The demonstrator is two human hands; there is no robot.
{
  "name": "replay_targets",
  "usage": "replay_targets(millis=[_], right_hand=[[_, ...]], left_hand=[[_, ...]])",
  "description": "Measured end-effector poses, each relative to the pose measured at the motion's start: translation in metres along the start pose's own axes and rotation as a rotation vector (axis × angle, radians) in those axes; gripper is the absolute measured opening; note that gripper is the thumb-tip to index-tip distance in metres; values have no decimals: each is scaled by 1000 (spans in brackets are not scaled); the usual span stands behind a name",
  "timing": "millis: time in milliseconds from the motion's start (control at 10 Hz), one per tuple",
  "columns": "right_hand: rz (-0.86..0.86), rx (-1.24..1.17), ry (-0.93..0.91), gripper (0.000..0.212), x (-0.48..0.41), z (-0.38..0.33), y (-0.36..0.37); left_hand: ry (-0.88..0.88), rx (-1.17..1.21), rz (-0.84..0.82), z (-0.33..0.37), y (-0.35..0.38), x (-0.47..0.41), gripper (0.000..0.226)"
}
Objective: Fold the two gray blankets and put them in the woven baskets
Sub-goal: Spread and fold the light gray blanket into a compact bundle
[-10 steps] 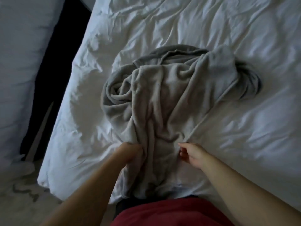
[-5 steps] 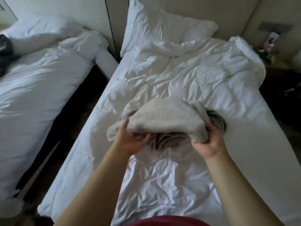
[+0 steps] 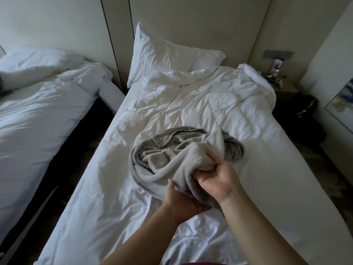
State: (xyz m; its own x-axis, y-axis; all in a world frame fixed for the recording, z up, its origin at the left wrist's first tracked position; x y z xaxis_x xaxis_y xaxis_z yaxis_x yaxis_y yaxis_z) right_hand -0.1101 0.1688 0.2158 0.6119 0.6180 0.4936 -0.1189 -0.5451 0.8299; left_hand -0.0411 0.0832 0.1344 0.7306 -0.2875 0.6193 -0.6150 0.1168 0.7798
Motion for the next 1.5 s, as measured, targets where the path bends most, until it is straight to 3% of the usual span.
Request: replay_targets(millis=[100, 200, 300, 400, 500, 600, 700, 800, 900, 1000, 1100, 1200, 1300, 1400, 1500], right_hand=[[13, 2, -72, 30, 14, -2, -11], [-14, 6, -122, 35, 26, -7, -18], [-4, 7, -131, 33, 29, -4, -17], [55, 105, -166, 33, 29, 3, -15], [32, 124, -187, 31, 33, 2, -13], [-11, 75, -190, 29, 37, -8, -10], [-24, 132, -225, 29, 35, -13, -10], [7, 195, -224, 33, 29, -8, -14], [62, 207, -131, 39, 23, -1, -15], [221, 240, -18, 30, 16, 10, -17], [319, 247, 2, 29, 7, 16, -26], [356, 196, -91, 16, 4, 9, -37], [366, 102, -236, 31, 7, -18, -49], [277, 90, -306, 42, 13, -46, -52], [195, 271, -378, 46, 21, -69, -42]], left_hand=[[241, 320, -7, 0, -1, 2, 83], [377, 404, 50, -3, -7, 6, 58], [82, 92, 209, -27, -8, 7, 63], [-287, -263, 300, -65, -7, 11, 89], [-264, -175, 95, -61, 12, 16, 85], [-38, 204, -34, -23, 23, 18, 80], [280, 444, -72, 15, 24, 24, 59], [438, 601, -124, 28, 20, 27, 34], [333, 525, -81, 3, 6, 20, 35], [128, 198, -40, -18, 3, 22, 30], [148, 168, -4, -1, 14, 31, 38], [288, 361, 84, 37, 23, 44, 44], [425, 462, 82, 66, 27, 53, 35], [672, 233, 255, 76, 36, 61, 21], [1015, 126, 494, 83, 39, 77, 13]])
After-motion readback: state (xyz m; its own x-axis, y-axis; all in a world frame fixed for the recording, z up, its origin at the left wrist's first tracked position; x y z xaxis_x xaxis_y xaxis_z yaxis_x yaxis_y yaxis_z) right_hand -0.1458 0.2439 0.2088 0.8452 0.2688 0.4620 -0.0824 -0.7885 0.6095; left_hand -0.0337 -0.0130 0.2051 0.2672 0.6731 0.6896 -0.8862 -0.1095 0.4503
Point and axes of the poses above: each hand's wrist, its own x-axis away from the middle knuckle, its own y-axis out of the palm, z = x × y, the point moved 1 cm from there along -x, towards the middle knuckle, and after that the axes turned 15 degrees about x, right-handed, at the moved point
